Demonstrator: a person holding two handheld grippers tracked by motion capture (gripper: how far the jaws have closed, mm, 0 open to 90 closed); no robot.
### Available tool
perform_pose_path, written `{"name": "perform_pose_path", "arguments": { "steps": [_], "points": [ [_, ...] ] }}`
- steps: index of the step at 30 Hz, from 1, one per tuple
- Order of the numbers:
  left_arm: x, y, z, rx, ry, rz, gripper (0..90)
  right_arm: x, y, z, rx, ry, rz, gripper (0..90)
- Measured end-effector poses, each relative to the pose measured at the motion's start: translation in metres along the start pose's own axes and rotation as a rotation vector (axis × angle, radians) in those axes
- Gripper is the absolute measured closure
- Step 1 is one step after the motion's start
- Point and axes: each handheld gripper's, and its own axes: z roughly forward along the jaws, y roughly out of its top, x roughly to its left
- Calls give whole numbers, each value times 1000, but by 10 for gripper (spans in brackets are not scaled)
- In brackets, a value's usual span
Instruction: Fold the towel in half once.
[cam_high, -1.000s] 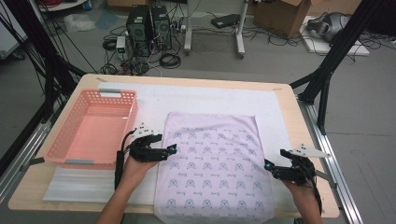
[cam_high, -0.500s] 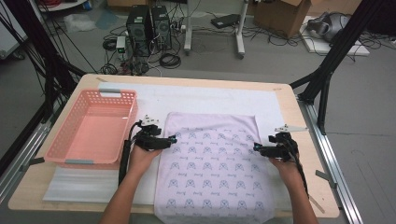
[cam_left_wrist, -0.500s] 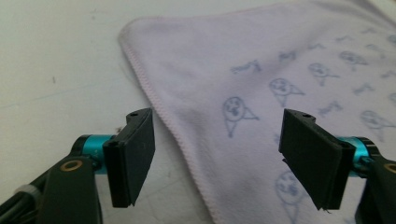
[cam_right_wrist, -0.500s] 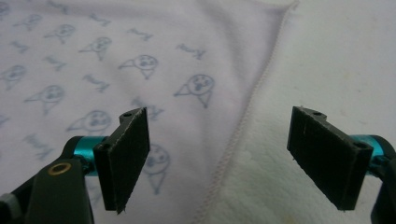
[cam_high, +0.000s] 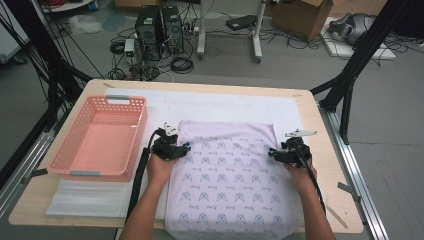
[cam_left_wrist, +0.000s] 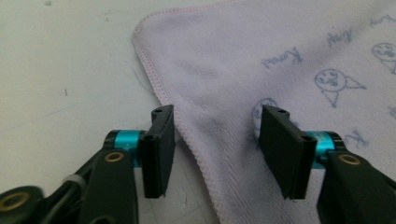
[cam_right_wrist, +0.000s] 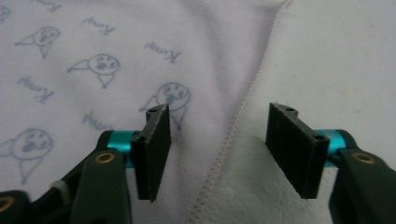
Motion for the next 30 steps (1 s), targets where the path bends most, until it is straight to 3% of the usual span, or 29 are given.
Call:
{"name": "perform_pose_path", "arguments": {
  "steps": [4,6,7,8,11,14,19,22,24,27,30],
  "points": [
    [1,-1,-1,-13,-13,2,662,1,0,-2,2,18,16,651],
    [-2,-1,-1,-14,-46,11,780,3,0,-2,0,18,27,741],
    [-3,-1,-1,-13,-45,17,833,2,-1,-2,0,43,35,825],
    [-5,-1,-1,-14,-38,17,848,2,-1,-2,-1,70,45,848],
    [-5,-2,-3,-14,-43,7,860,6,-1,-3,3,67,38,867],
    [-2,-1,-5,-15,-74,-15,862,6,0,-5,0,66,27,873],
    [6,8,-16,-87,-80,-51,863,1,5,-16,-84,56,48,875],
    [5,17,-18,-104,-76,-51,863,-1,9,-19,-97,37,36,875],
    [7,19,-19,-120,-88,-73,863,-2,12,-22,-105,38,38,875],
    [8,17,-21,-98,-104,-83,863,-4,12,-27,-126,57,51,874],
    [5,16,-29,-107,-128,-88,863,-3,9,-34,-121,67,35,874]
  ]
}}
